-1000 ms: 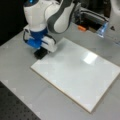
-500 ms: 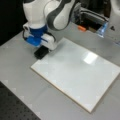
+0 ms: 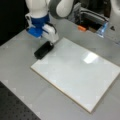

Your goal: Erasing curve lines

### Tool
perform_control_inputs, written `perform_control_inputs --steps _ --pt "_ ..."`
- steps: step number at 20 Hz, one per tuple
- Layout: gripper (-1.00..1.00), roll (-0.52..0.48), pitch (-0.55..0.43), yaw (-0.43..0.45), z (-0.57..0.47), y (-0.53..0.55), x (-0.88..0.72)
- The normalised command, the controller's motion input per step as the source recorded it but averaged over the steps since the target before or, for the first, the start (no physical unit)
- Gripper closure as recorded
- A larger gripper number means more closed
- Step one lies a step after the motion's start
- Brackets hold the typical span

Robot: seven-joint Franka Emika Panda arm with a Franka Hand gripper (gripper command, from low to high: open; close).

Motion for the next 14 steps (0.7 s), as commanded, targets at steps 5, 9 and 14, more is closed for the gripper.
perform_control_inputs --steps 5,9,14 --pt "-1.0 -0.052 -0.039 -0.05 0.06 0.44 -0.23" --pt "-1.0 -0.045 -0.028 -0.066 0.0 0.48 -0.24" --pt "-1.0 -0.043 -0.013 -0.021 0.05 0.53 -0.2"
